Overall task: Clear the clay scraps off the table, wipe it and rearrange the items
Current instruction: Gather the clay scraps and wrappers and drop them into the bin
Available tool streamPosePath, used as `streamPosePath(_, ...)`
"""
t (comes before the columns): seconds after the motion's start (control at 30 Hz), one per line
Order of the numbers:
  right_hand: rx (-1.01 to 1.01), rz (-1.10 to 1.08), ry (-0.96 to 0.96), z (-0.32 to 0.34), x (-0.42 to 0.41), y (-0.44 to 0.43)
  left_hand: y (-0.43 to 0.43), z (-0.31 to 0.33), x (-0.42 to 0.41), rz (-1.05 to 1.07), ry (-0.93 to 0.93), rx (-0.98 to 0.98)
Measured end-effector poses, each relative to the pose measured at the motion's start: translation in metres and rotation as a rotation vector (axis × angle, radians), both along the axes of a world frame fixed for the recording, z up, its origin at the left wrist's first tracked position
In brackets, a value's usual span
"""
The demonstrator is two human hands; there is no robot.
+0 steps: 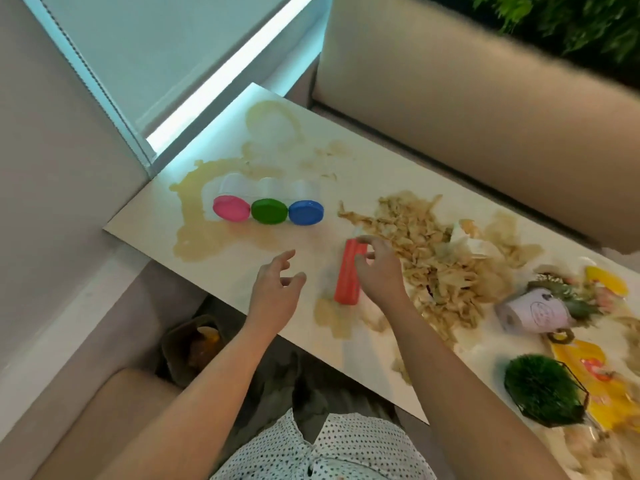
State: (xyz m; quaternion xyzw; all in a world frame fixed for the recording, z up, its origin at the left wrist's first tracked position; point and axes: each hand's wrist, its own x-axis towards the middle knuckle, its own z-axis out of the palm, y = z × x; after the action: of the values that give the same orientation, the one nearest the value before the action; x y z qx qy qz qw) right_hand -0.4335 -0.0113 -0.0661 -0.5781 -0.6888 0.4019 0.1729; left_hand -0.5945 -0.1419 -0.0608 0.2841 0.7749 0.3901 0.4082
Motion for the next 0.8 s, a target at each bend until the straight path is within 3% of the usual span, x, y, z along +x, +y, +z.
streamPosePath(0.17,-0.045,-0.051,-0.192,-0.016,0.044,0.055,0.021,0.01,0.051,-0.075,-0.046,0.001)
streamPosePath(0.3,-0.114,0.039,-0.391,-0.031,0.056,0.093,0.033,0.018,0.076,-0.136,-0.073,-0.008)
streamPosePath(0.53,-0.063,0.215,-0.591,-0.047,0.068,0.118,0.046,0.029,0.093,-0.112,-0.069,-0.007)
streamPosePath(0.8,0.11,0.211,-0.498,-0.057,0.085,0.126,0.057,0.027,0.103,-0.063,-0.066,-0.052)
